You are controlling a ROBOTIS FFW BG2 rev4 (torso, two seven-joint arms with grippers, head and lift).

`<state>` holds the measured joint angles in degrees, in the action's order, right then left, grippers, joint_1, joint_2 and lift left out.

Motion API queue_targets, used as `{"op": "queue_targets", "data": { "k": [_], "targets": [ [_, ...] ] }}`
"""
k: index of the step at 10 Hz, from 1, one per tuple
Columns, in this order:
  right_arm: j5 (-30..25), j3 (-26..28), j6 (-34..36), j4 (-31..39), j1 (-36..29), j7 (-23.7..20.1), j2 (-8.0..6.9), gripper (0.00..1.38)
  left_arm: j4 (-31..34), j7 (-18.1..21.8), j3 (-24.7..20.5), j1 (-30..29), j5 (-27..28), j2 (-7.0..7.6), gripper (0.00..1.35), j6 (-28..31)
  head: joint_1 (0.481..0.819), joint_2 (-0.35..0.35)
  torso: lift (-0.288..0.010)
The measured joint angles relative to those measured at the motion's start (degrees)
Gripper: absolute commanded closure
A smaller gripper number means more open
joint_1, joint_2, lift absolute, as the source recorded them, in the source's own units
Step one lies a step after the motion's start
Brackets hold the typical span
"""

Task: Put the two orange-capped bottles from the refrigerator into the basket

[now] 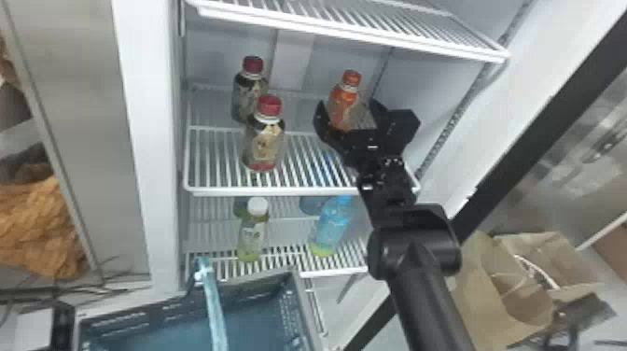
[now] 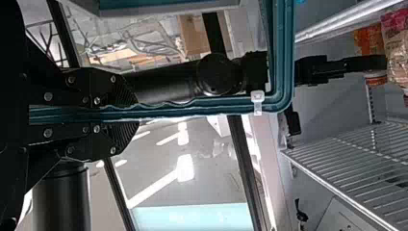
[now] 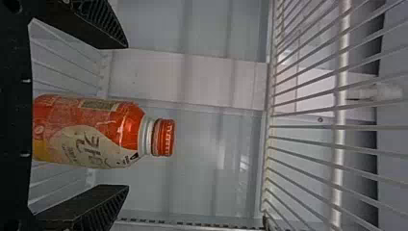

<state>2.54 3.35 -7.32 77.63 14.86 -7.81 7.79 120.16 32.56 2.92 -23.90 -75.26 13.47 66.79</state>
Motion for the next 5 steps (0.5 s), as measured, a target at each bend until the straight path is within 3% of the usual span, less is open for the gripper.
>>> {"op": "queue_targets", "data": {
  "k": [4, 5],
  "targets": [
    [1.1, -1.1, -2.6, -11.1, 7.9, 2.0, 0.39, 0.0, 0.0, 0.0, 0.2, 0.3, 0.1, 0.12, 1.2, 0.0, 0.695, -0.35, -0.04],
    [1.6, -2.0, -2.7, -13.0, 9.4, 2.0, 0.65, 0.1, 0.0, 0.0, 0.3, 0.3, 0.1, 0.14, 1.2, 0.0, 0.693, -0.35, -0.04]
  ]
}}
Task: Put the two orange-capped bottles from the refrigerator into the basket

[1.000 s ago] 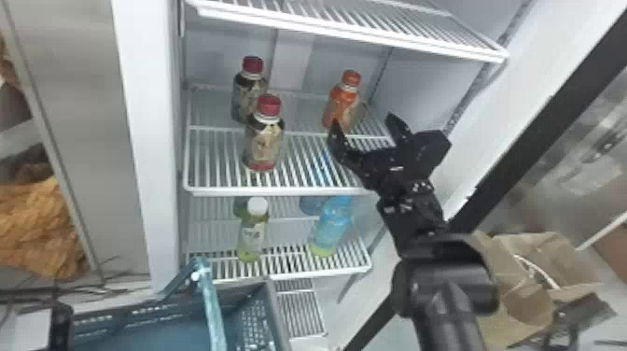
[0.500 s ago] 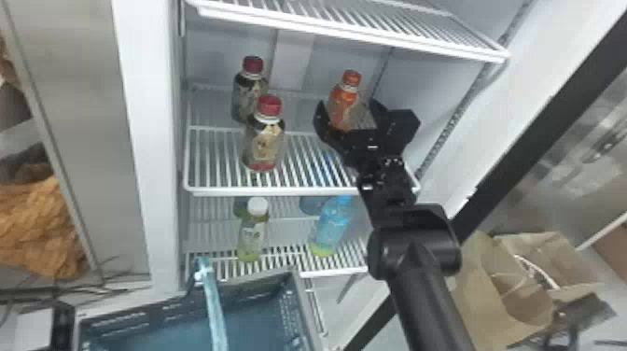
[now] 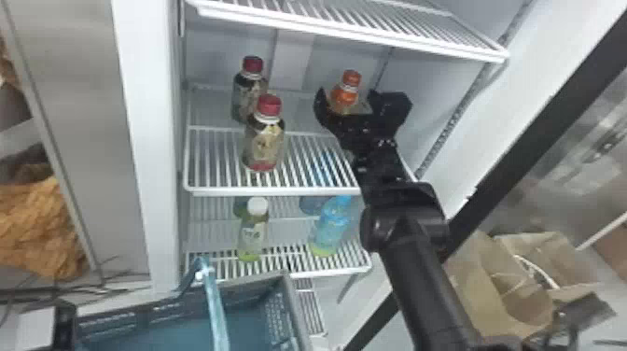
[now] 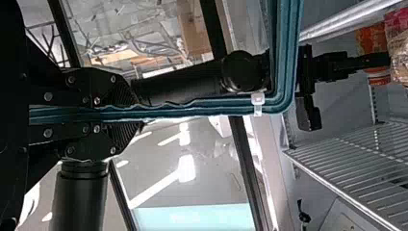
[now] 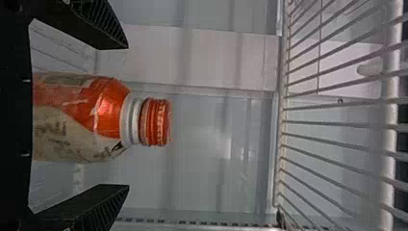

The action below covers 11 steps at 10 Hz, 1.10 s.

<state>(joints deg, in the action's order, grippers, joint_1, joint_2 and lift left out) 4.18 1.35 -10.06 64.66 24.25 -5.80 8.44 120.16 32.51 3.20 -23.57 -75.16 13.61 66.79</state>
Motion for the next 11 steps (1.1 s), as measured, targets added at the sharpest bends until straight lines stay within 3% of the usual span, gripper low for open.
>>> {"op": "queue_targets", "data": {
  "k": [3, 8, 11],
  "targets": [
    [1.5, -1.5, 1.7, -3.2, 2.0, 0.0, 0.26, 0.77, -0.2, 0.0, 0.2, 0.2, -0.2, 0.15, 1.2, 0.0, 0.695, -0.35, -0.04],
    [1.7, -1.6, 2.6, -0.4, 0.3, 0.8, 0.26, 0.79, -0.3, 0.0, 0.3, 0.1, -0.3, 0.36, 1.2, 0.0, 0.695, -0.35, -0.04],
    [0.5, -1.4, 5.5, 9.9, -5.1, 0.7, 0.33, 0.79, -0.3, 0.1, 0.3, -0.1, -0.5, 0.34, 1.2, 0.0, 0.695, -0.35, -0.04]
  ]
}}
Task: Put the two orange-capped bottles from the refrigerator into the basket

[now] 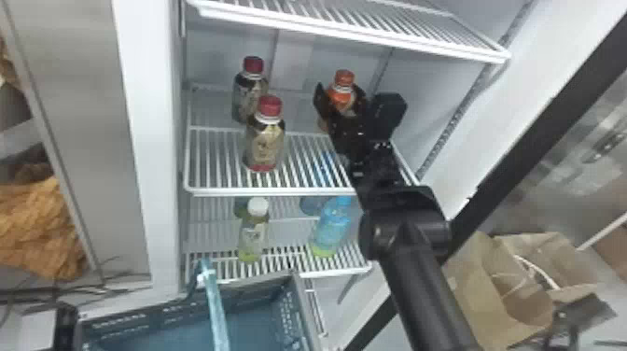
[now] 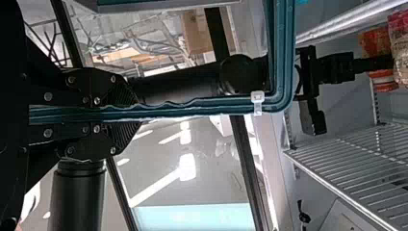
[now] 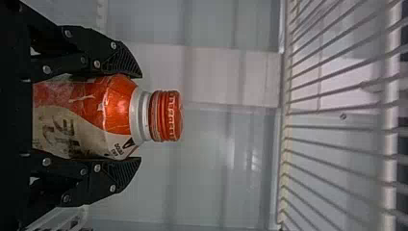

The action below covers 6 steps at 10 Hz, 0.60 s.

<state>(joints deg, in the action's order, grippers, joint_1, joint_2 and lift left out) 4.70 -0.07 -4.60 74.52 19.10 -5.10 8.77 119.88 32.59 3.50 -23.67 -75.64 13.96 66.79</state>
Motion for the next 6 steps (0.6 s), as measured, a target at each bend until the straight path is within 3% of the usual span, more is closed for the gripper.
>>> {"op": "queue_targets", "data": {
  "k": [3, 6],
  "targets": [
    [0.3, 1.6, 5.7, 17.0, -10.1, -1.0, 0.03, 0.79, 0.0, 0.0, -0.3, -0.2, 0.1, -0.15, 1.2, -0.1, 0.695, -0.35, -0.04],
    [2.5, 2.8, 8.8, 29.6, -18.6, -2.4, 0.16, 0.79, 0.0, 0.0, -0.2, -0.2, 0.0, -0.16, 1.2, -0.2, 0.695, -0.35, -0.04]
  ]
}}
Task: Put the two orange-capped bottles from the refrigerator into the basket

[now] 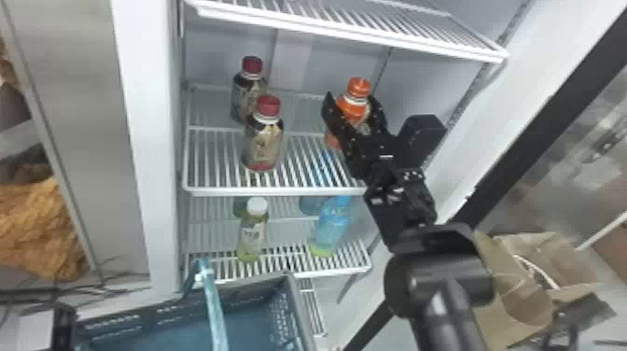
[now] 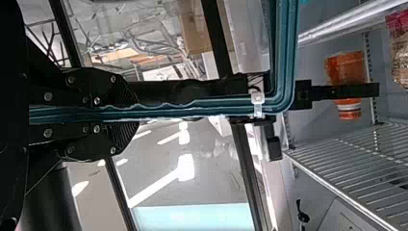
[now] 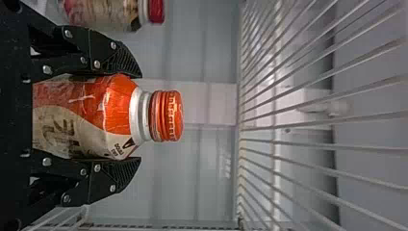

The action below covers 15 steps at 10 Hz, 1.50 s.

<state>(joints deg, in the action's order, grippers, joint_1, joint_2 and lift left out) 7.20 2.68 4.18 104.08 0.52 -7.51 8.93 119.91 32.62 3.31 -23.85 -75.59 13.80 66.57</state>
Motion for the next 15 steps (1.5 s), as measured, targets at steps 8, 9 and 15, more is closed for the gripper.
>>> {"op": "queue_targets", "data": {
  "k": [8, 9, 15],
  "targets": [
    [12.5, 1.1, 19.4, 37.2, -29.8, -12.3, 0.67, 0.79, 0.0, 0.0, -0.4, 0.0, 0.2, -0.45, 1.2, -0.1, 0.695, -0.301, -0.04],
    [12.6, 2.1, 24.0, 39.8, -31.9, -14.2, 0.36, 0.79, 0.0, 0.0, -0.3, 0.1, 0.2, -0.45, 1.2, -0.2, 0.695, -0.301, -0.04],
    [17.0, 6.3, 59.3, 51.2, -36.4, -22.3, 0.64, 0.74, 0.0, 0.0, -0.4, 0.0, 0.1, -0.58, 1.2, -0.5, 0.695, -0.281, -0.04]
  ]
}}
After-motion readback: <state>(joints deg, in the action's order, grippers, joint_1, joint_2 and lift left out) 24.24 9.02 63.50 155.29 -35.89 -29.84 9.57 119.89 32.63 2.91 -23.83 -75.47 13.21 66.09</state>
